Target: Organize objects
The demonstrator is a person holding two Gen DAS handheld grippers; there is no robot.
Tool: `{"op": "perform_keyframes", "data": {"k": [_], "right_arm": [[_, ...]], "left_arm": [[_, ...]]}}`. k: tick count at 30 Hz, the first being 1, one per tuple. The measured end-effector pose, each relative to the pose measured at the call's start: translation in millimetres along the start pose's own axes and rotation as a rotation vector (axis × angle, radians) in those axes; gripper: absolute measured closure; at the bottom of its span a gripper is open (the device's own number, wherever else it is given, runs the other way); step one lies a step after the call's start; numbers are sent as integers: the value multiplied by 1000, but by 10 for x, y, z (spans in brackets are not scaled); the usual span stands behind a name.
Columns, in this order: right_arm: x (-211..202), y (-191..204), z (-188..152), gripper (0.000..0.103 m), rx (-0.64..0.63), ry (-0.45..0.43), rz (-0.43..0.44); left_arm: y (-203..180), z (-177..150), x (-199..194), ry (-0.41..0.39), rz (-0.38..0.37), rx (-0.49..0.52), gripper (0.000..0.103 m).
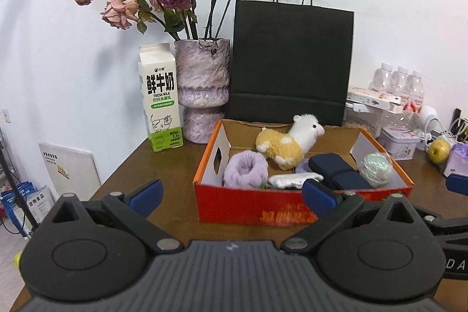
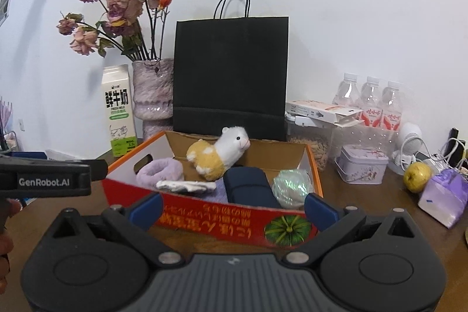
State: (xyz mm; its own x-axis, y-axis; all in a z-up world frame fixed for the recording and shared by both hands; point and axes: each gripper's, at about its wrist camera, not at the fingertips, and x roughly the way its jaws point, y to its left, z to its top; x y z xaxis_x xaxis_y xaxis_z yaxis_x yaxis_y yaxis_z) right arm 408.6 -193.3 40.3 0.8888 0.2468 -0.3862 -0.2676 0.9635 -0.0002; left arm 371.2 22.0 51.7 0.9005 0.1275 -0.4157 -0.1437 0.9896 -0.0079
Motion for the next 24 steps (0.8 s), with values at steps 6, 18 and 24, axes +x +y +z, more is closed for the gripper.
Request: {"op": "perform_keyframes", "data": {"k": [6,18,24], "right_arm": [[-391,57,-128,0,2,5,11],[-977,170,-382,0,-2,29,19],[-1277,217,-517,0,-4,35,17]], "left_arm": [[36,-139,-334,12,-16,9,0],[193,-490,-950,40,-22,0,0],[263,-678,-1235,55,-15,-8,0]]}}
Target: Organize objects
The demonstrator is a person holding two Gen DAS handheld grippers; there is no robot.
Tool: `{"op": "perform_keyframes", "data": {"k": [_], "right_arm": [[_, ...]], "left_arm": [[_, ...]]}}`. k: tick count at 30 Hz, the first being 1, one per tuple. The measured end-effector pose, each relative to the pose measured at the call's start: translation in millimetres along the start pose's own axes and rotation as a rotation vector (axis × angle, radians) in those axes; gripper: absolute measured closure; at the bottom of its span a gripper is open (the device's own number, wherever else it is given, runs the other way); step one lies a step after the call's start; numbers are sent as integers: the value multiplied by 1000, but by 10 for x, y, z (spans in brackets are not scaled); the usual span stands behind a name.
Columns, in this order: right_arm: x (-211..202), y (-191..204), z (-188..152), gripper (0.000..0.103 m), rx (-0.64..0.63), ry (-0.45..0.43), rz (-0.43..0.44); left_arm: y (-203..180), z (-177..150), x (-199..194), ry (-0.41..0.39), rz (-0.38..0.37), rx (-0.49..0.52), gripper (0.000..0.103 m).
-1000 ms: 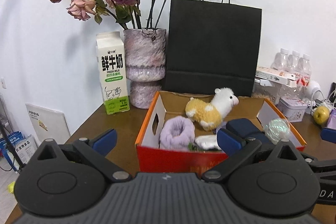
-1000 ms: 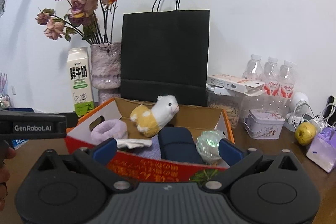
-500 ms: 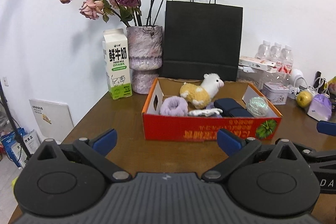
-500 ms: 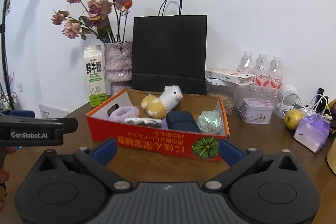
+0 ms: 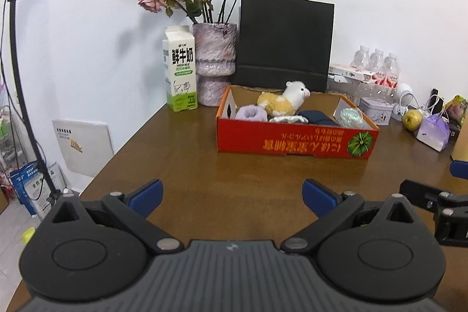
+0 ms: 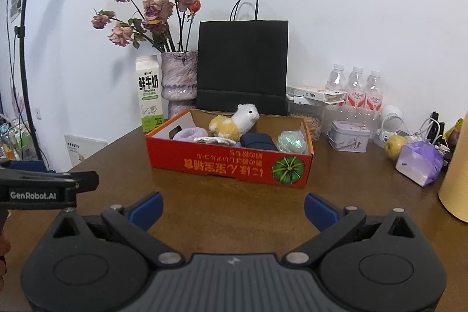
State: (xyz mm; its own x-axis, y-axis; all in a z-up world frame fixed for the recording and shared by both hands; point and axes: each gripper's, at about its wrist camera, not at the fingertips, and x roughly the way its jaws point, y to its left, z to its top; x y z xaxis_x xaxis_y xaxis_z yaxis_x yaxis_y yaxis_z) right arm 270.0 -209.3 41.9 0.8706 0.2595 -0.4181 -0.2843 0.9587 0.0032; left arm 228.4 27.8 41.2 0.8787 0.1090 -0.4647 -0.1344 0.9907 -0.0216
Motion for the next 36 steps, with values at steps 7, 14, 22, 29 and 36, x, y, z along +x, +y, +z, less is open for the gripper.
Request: {"op": "perform_keyframes", "data": {"k": [7,14,22,29,36], "right_arm": [[-336,38,-143,0,1,-5,-6],[-595,51,-281,0,2,0,-18],[-792,65,-364,0,6,-3,-24],[-868,84,-380,0,3,-7,-25],[-908,89,-387,0,1,-9,-27]], "left_arm": [[51,-207,-317,11,12,0,0],[52,-376,-594,12,7,10,0],[30,-447,-773,0,0,23,0],[27,-457,-856,-6,-2,26,0],[18,-452,-914,-16,-7,29,0]]}}
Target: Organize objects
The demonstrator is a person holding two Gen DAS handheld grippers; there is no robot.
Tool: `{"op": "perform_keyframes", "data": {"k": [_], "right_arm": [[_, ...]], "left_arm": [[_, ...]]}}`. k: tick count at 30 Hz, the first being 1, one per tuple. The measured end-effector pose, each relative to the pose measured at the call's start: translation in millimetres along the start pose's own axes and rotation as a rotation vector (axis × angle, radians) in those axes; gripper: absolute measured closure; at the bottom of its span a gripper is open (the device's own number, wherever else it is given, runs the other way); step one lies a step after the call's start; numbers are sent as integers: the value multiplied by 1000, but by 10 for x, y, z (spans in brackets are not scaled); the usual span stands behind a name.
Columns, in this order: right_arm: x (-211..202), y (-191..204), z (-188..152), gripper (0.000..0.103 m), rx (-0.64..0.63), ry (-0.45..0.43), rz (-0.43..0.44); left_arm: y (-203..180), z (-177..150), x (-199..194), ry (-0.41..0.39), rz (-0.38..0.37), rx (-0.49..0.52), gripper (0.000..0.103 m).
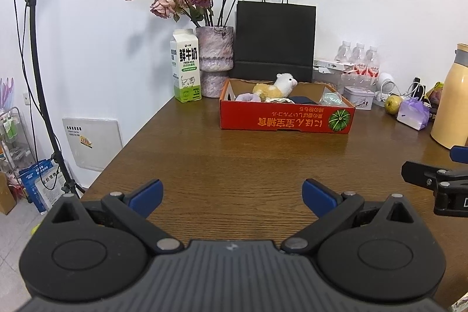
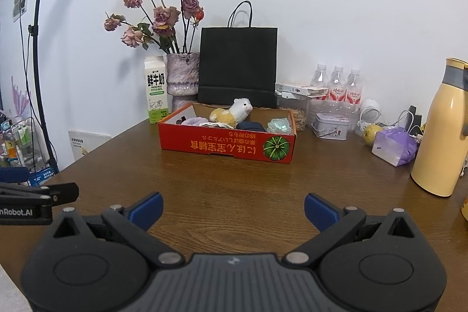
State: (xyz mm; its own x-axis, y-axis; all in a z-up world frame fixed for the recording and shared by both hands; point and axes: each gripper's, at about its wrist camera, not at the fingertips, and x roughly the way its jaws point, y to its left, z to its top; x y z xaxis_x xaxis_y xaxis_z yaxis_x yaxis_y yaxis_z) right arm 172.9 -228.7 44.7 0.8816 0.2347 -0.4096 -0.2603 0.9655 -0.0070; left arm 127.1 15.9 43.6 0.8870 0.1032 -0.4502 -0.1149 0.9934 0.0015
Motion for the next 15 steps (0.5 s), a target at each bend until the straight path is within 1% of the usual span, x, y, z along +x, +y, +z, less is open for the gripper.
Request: {"op": "perform_keyframes", "data": {"k": [10,15], "right_arm": [[-13,-1,-9,0,1,1,0],[-35,-8,-11,0,2,3,-2]], "left_arm": [[-23,-2,-32,-3,-4,10,0],[-40,-11,-34,3,-19,14,0]]}}
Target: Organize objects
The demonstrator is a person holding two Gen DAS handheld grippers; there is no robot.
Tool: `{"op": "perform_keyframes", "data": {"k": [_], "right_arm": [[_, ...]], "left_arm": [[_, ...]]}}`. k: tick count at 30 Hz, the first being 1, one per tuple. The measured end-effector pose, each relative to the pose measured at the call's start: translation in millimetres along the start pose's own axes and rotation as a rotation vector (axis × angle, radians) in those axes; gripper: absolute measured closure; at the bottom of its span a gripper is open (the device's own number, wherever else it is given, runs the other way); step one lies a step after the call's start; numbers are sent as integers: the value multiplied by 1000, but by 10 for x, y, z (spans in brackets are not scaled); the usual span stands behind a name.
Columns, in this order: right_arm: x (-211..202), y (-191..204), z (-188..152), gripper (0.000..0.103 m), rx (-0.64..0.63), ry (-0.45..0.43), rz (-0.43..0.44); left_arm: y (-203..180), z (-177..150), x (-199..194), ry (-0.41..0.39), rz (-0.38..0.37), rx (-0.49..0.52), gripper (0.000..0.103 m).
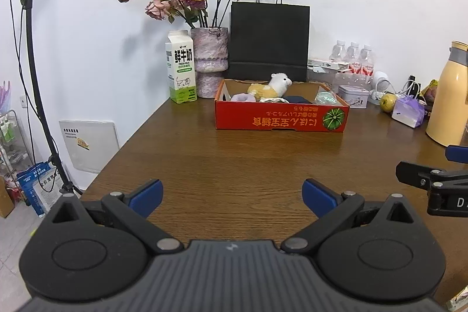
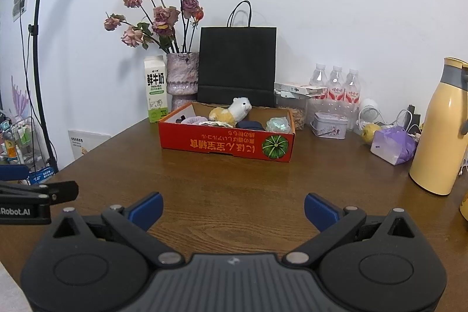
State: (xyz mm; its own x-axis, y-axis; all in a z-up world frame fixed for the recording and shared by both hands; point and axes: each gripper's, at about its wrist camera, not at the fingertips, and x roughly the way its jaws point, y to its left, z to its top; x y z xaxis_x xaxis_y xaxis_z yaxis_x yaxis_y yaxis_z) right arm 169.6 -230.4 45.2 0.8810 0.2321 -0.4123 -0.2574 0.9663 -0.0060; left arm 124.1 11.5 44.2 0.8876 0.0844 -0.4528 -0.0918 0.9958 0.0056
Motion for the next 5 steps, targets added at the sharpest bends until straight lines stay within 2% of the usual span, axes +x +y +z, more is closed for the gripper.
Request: {"op": "perform_keyframes", "data": {"k": [5], "right_arm": [[-13,-14,-22,0,4,2,-5]], "left_arm": [[-42,-27,-3,2,-8,17,0]]}}
